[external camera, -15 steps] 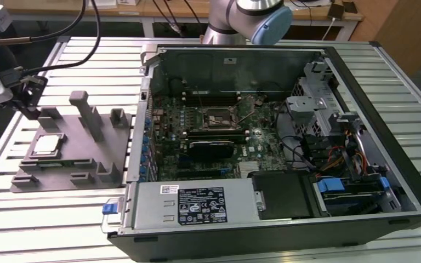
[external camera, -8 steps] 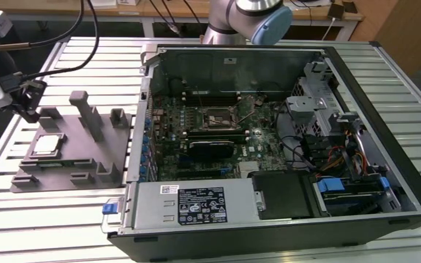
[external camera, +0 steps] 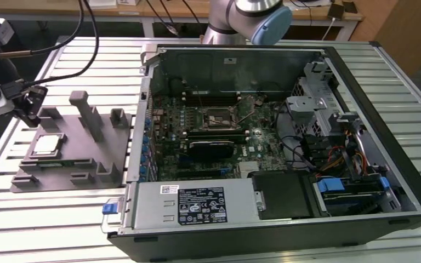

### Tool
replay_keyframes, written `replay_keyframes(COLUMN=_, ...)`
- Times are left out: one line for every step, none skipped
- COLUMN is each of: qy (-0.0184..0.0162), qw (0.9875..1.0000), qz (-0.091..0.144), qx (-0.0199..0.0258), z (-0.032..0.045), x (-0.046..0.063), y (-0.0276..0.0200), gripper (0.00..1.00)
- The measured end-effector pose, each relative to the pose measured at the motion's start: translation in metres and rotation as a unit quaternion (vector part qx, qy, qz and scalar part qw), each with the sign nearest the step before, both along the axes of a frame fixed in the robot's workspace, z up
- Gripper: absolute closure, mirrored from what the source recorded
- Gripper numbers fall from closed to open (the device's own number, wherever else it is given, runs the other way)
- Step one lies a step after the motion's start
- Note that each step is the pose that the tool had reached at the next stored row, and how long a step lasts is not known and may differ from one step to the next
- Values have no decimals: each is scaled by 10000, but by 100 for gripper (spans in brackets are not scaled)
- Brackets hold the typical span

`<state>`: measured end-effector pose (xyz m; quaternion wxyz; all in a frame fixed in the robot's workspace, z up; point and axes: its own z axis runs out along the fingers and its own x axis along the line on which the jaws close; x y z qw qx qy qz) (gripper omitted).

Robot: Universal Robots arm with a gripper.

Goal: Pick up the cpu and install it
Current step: 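Pick up the cpu and move it towards the insertion slot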

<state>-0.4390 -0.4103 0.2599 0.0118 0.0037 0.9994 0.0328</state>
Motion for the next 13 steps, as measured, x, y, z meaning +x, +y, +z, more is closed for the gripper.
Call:
replay_keyframes(qy=0, qw=10000, qz=0, qx=0, z=-14, x=-6, y=-1, gripper=89)
replay_keyframes(qy=1, qw=10000, qz=0, qx=0, z=-28, x=-15, y=-2, gripper=89)
replay_keyframes(qy=0, qw=10000, qz=0, qx=0, z=-41, x=-21, y=-3, gripper=89)
replay_keyframes(qy=-1, qw=10000, qz=0, qx=1, z=-55, x=-24, y=-7, gripper=89)
replay_keyframes(qy=-1, qw=10000, qz=0, qx=0, z=-68, x=-26, y=-10, gripper=89)
replay_keyframes(qy=0, qw=10000, qz=0, qx=0, z=-80, x=-27, y=-15, gripper=89)
replay_keyframes(qy=0, qw=10000, qz=0, qx=0, z=-93, x=-28, y=-21, gripper=89)
replay_keyframes(qy=0, qw=10000, qz=0, qx=0, z=-106, x=-28, y=-28, gripper=89)
replay_keyframes(qy=1, qw=10000, qz=0, qx=0, z=-118, x=-29, y=-36, gripper=89)
replay_keyframes(qy=0, qw=10000, qz=0, qx=0, z=-131, x=-28, y=-46, gripper=89)
replay_keyframes(qy=-1, qw=10000, qz=0, qx=0, z=-145, x=-28, y=-52, gripper=89)
replay_keyframes(qy=-1, qw=10000, qz=0, qx=1, z=-160, x=-28, y=-56, gripper=89)
replay_keyframes(qy=0, qw=10000, qz=-1, qx=0, z=-175, x=-29, y=-58, gripper=89)
